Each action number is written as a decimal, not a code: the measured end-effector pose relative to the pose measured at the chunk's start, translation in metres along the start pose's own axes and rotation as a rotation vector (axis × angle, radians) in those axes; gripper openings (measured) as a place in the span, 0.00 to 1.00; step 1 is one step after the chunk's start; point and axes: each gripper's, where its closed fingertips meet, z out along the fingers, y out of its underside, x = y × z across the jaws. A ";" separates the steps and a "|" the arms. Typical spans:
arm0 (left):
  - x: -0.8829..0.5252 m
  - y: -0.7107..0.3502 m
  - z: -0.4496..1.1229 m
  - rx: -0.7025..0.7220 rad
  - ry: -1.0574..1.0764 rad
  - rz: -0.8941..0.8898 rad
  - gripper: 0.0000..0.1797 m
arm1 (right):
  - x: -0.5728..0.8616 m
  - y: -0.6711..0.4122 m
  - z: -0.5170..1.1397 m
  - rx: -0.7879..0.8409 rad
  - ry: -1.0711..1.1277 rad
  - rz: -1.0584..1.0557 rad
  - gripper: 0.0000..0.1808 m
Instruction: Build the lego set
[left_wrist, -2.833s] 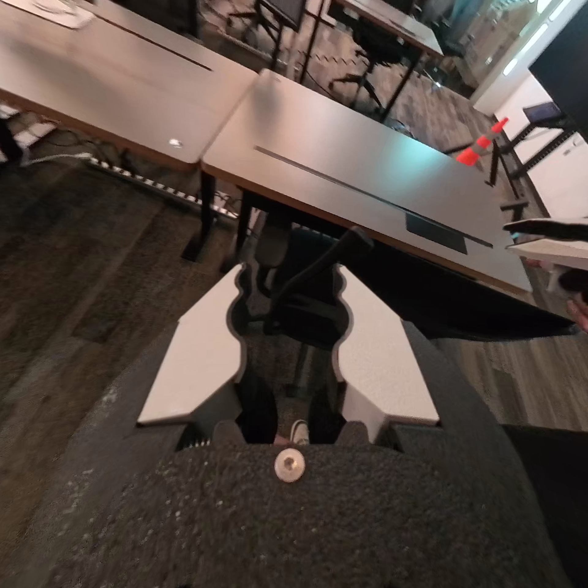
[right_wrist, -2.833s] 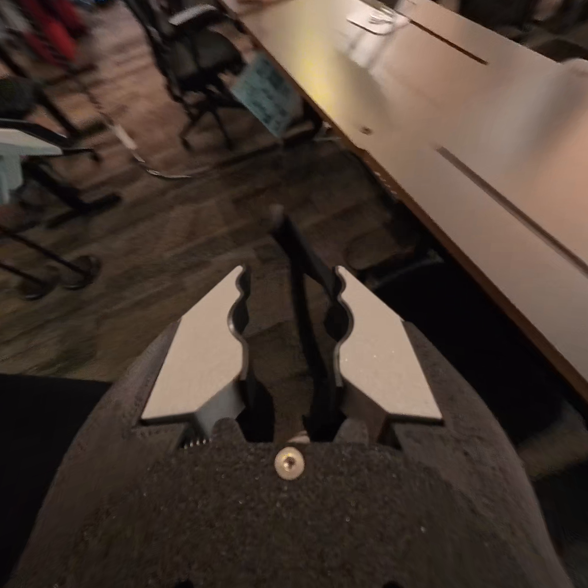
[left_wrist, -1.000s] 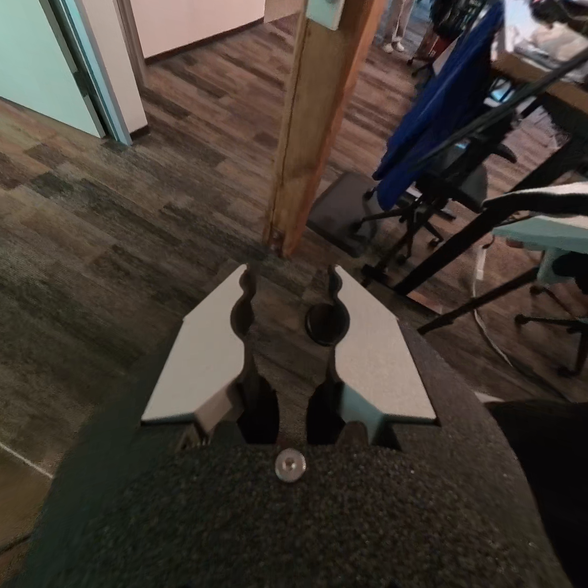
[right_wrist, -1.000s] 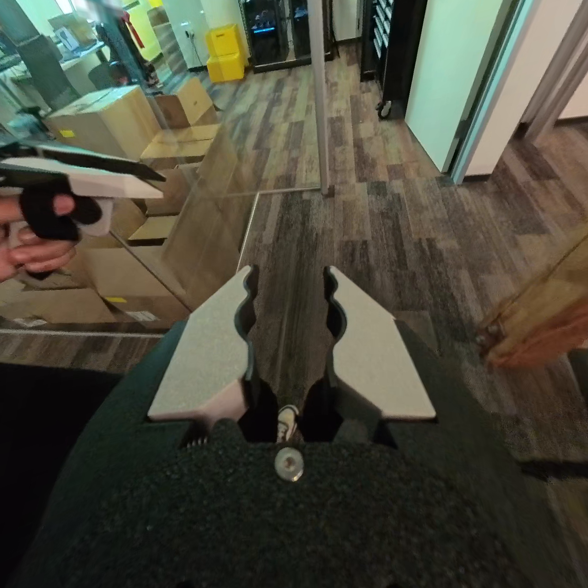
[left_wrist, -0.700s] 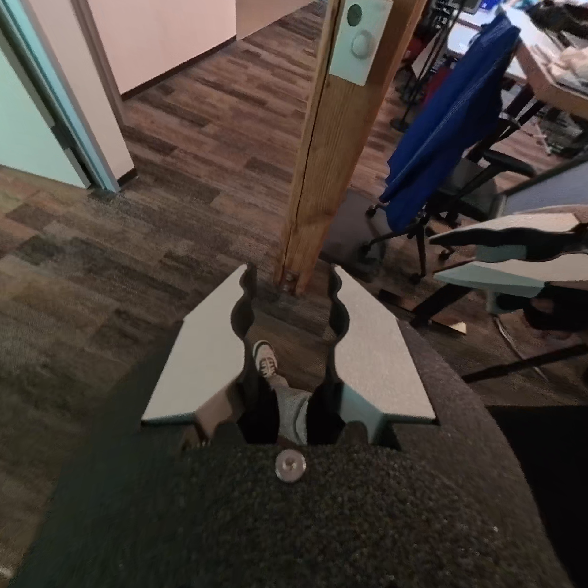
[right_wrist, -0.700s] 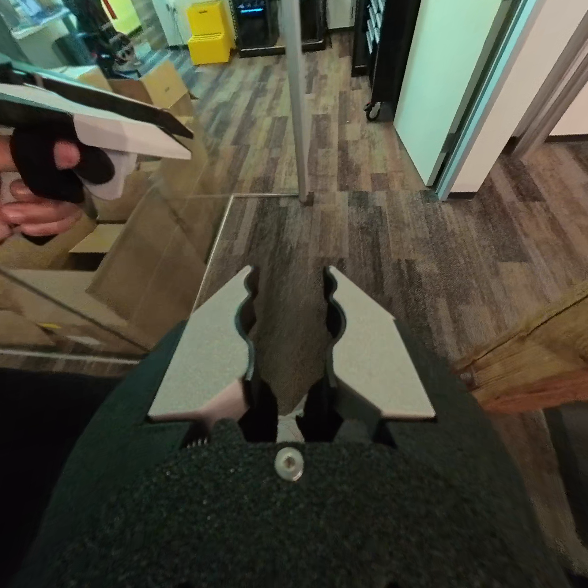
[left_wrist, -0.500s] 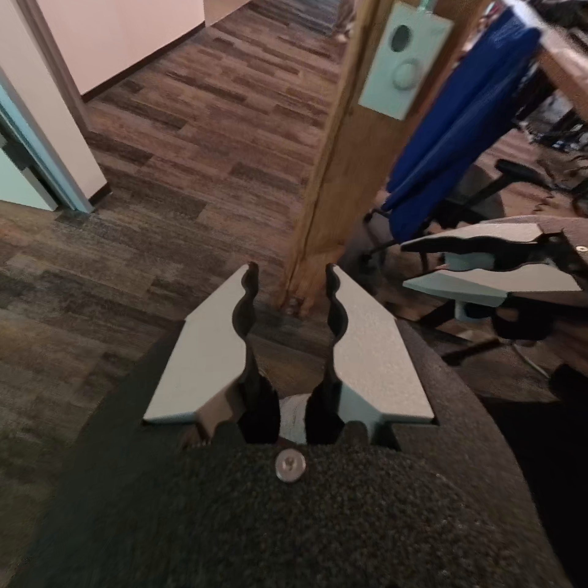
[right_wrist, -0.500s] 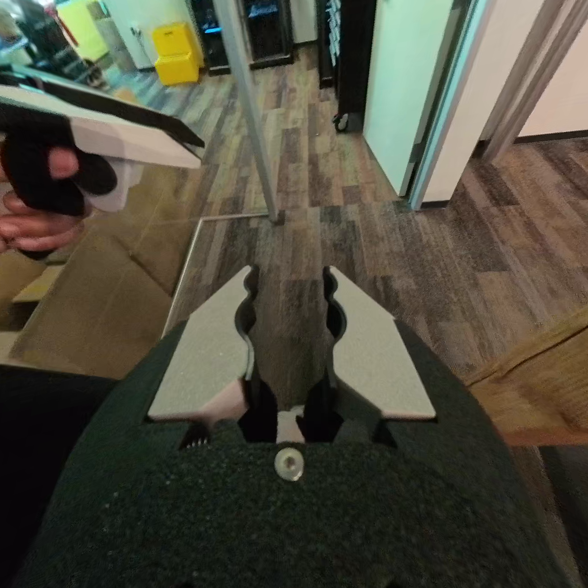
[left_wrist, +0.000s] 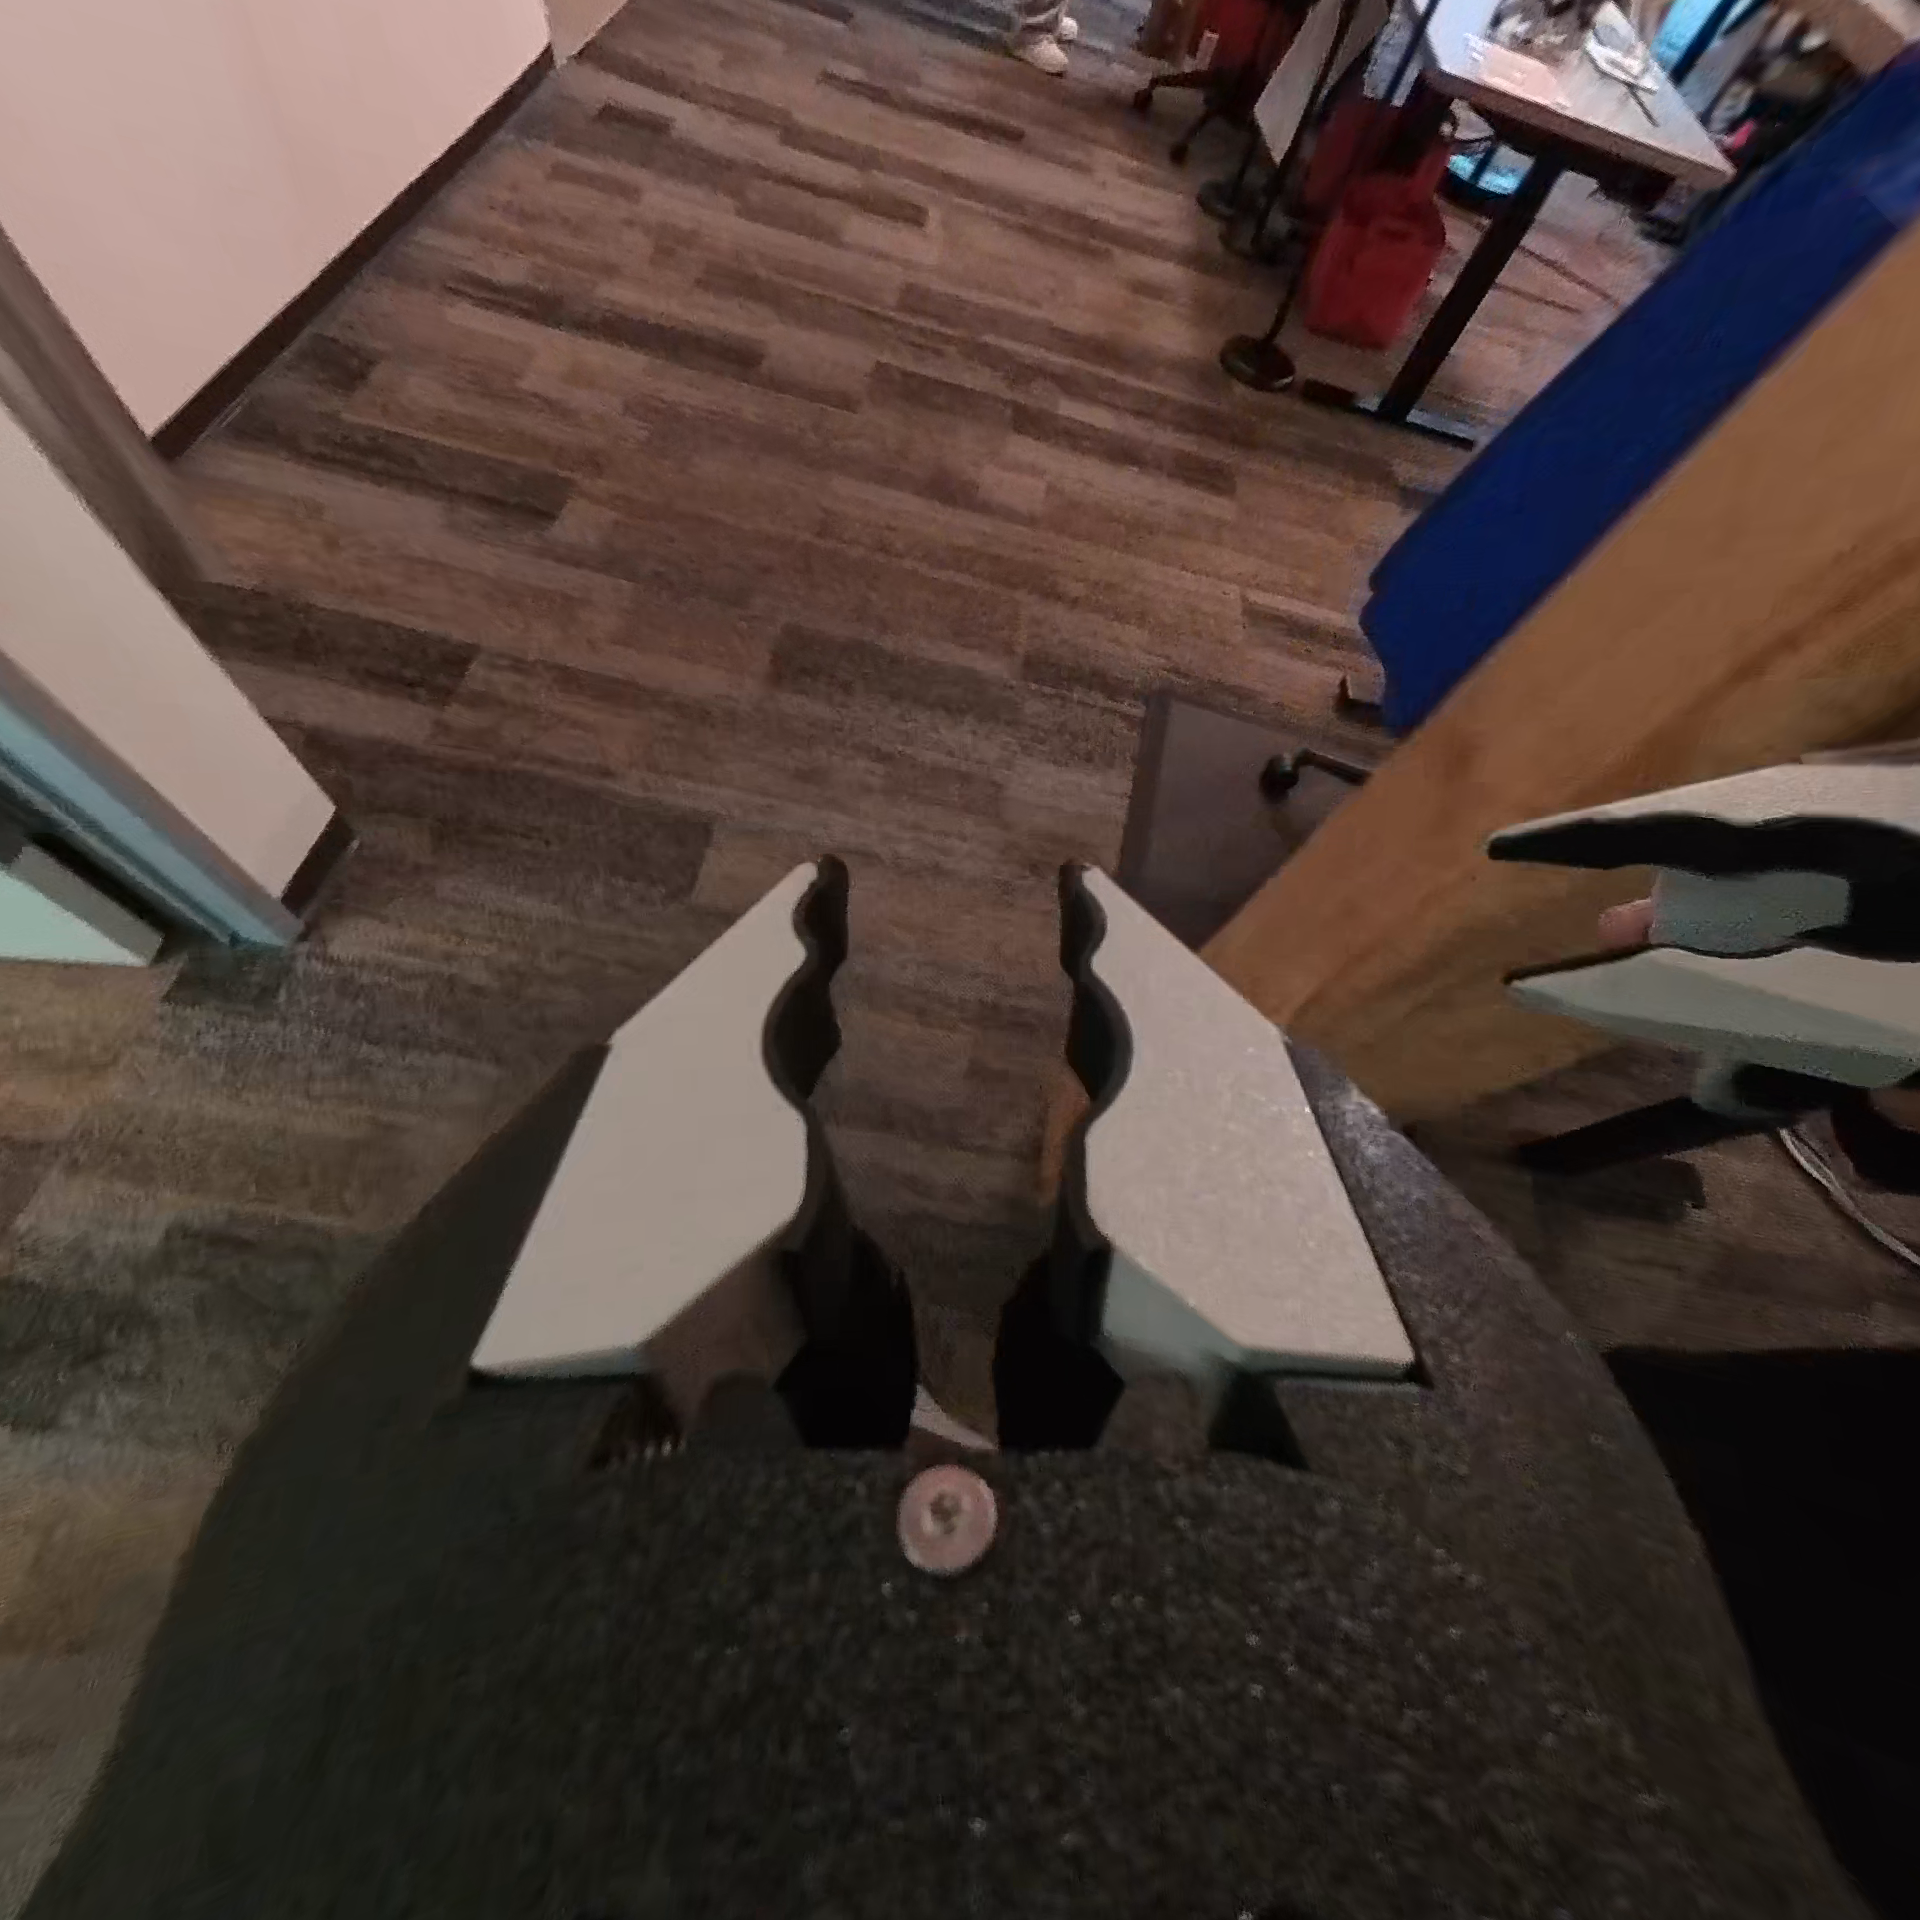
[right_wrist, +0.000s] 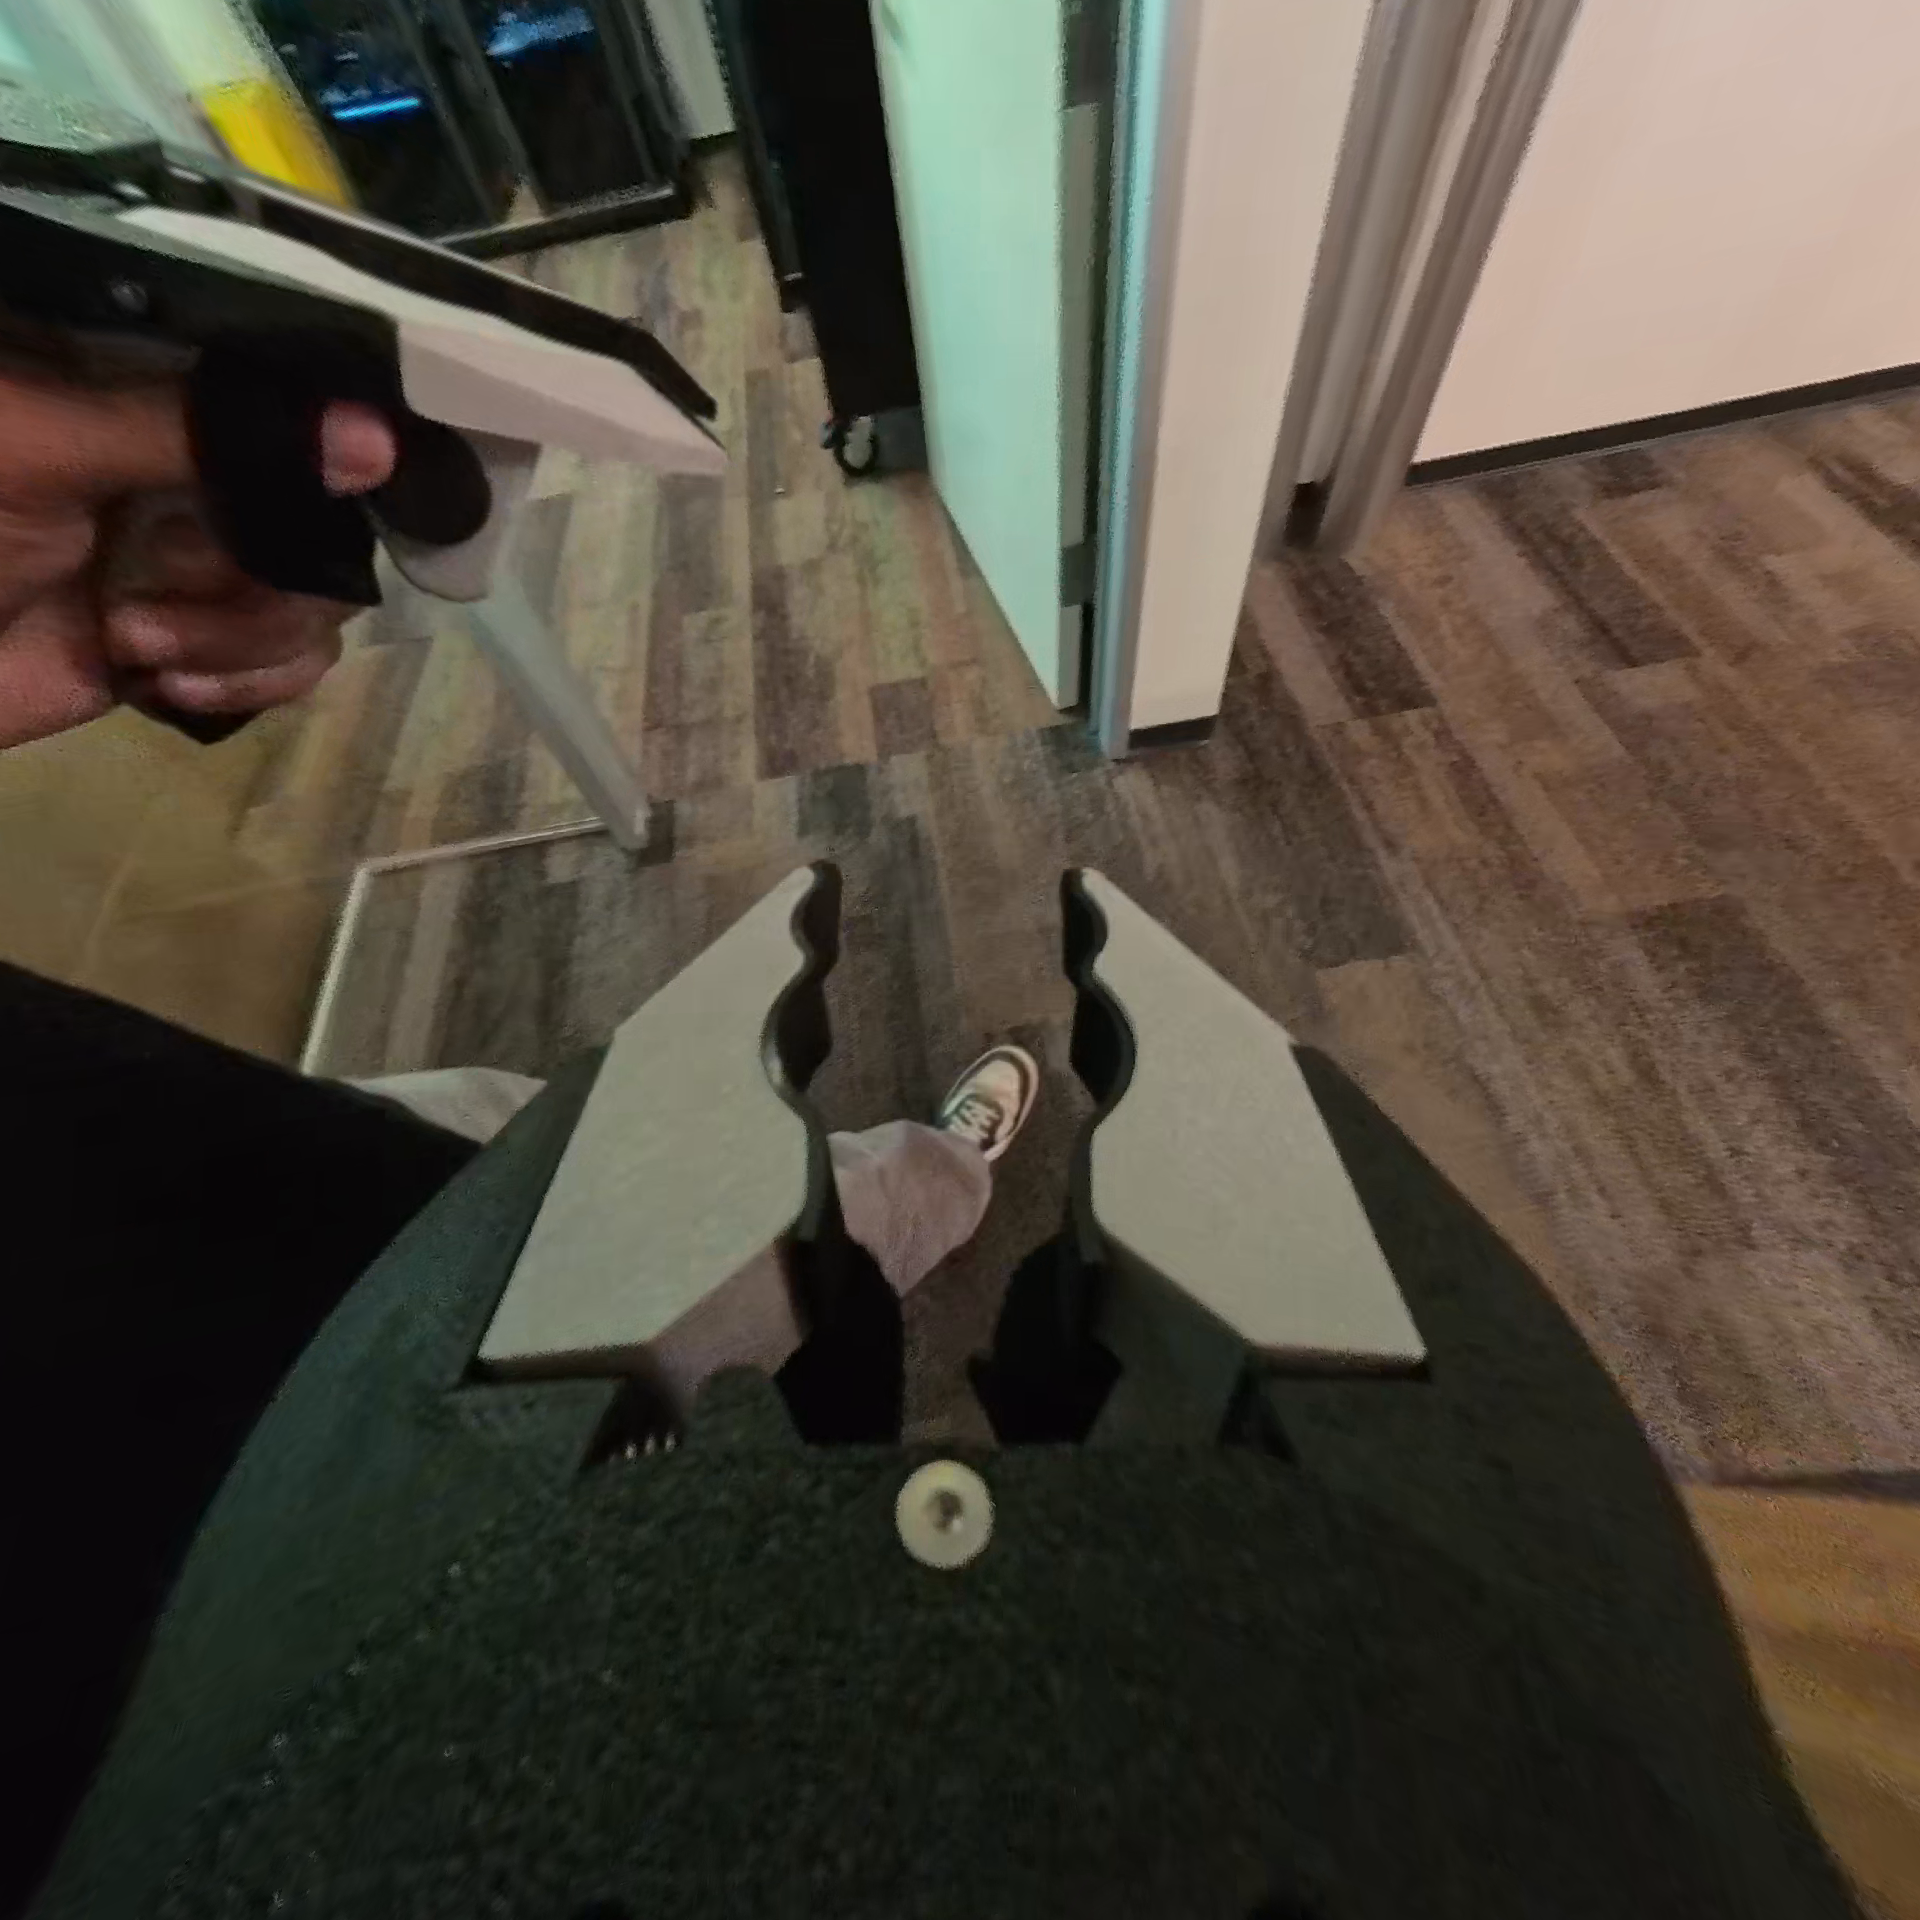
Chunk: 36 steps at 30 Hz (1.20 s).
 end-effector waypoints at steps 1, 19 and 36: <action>-0.017 -0.013 0.025 -0.002 0.023 0.009 0.22 | 0.022 -0.007 0.021 -0.005 0.023 0.007 0.24; -0.241 -0.334 0.448 -0.009 0.328 0.200 0.20 | 0.437 -0.224 0.249 0.110 0.443 0.225 0.25; -0.220 -0.570 0.874 -0.132 0.481 0.239 0.19 | 0.924 -0.346 0.344 0.166 0.599 0.269 0.25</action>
